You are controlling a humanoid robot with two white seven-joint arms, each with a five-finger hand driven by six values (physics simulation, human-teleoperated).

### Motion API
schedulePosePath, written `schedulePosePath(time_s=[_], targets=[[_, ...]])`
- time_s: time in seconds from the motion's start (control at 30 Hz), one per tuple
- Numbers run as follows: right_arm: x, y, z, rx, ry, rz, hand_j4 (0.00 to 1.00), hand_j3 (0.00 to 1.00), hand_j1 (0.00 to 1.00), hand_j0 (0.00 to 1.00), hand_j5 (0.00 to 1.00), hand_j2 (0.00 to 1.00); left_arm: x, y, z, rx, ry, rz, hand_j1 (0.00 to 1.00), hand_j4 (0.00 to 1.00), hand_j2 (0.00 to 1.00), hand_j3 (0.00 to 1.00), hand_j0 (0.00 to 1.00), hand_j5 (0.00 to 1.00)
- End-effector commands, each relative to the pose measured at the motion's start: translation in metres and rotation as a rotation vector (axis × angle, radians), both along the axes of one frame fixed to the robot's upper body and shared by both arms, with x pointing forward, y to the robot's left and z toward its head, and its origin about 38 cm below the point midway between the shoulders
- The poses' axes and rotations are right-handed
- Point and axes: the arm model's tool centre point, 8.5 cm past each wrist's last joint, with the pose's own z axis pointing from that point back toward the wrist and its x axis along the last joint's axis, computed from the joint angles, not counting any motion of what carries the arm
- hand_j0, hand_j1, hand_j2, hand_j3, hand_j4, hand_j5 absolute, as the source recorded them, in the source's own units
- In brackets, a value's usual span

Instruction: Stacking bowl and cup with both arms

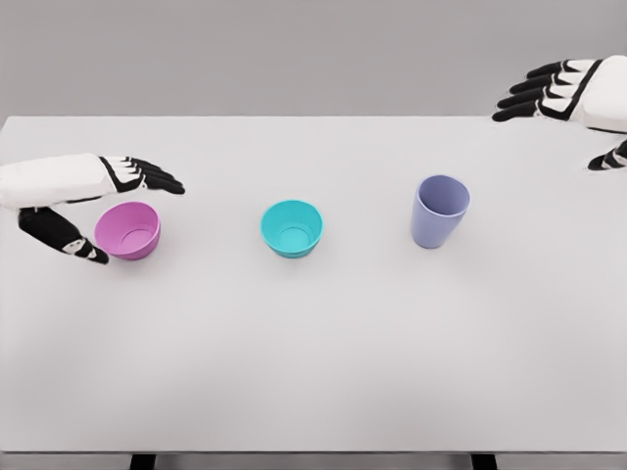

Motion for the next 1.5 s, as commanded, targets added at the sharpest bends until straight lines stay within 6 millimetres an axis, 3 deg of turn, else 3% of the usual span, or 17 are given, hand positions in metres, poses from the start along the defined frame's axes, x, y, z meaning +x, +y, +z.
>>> schedulePosePath(time_s=[0.0,0.07,0.17,0.3,0.53,1.03,1.1,1.13,1.17,1.3,1.47], targets=[[-0.001,-0.016,0.006,-0.013,-0.002,-0.048,1.00,1.00,1.00,1.00,1.00,1.00,0.007,0.006,-0.008,0.026,0.072,0.114,1.00,1.00,1.00,1.00,1.00,1.00],[0.002,-0.016,0.005,-0.002,0.000,-0.050,1.00,1.00,1.00,1.00,1.00,1.00,0.010,0.007,-0.011,0.077,0.059,0.141,1.00,1.00,1.00,1.00,1.00,1.00],[0.013,0.008,-0.011,0.067,0.018,0.011,1.00,1.00,1.00,1.00,1.00,1.00,0.017,0.015,-0.018,0.161,0.066,0.239,0.98,0.98,0.98,0.98,0.98,0.98],[0.024,0.037,-0.024,0.152,0.029,0.081,1.00,1.00,1.00,1.00,1.00,1.00,0.014,0.008,-0.018,0.227,0.019,0.215,0.98,0.98,0.98,0.98,0.98,0.98],[0.028,0.032,-0.023,0.157,0.028,0.061,1.00,1.00,1.00,1.00,1.00,1.00,0.018,-0.009,-0.032,0.254,-0.008,0.181,0.98,0.98,0.98,0.98,0.98,0.98],[0.027,0.029,-0.023,0.149,0.031,0.052,1.00,1.00,1.00,1.00,1.00,1.00,0.020,-0.022,-0.066,0.293,0.035,0.157,0.98,0.98,0.98,0.98,0.98,0.98],[0.030,0.038,-0.030,0.168,0.044,0.073,1.00,1.00,1.00,1.00,1.00,1.00,0.021,-0.020,-0.067,0.294,0.039,0.165,0.98,0.98,0.98,0.98,0.98,0.98],[0.034,0.054,-0.035,0.207,0.050,0.109,1.00,1.00,1.00,1.00,1.00,1.00,0.022,-0.017,-0.068,0.305,0.036,0.173,0.98,0.98,0.98,0.98,0.98,0.98],[0.036,0.053,-0.034,0.214,0.046,0.106,1.00,1.00,1.00,1.00,1.00,1.00,0.023,-0.015,-0.069,0.314,0.035,0.180,0.98,0.98,0.98,0.98,0.98,0.98],[0.039,0.023,-0.030,0.182,0.049,0.021,1.00,1.00,1.00,1.00,1.00,1.00,0.025,-0.010,-0.069,0.322,0.035,0.193,0.98,0.98,0.98,0.98,0.98,0.98],[0.039,0.020,-0.027,0.178,0.042,0.016,1.00,1.00,1.00,1.00,1.00,1.00,0.026,-0.005,-0.067,0.326,0.031,0.207,0.98,0.98,0.98,0.98,0.98,0.98]])
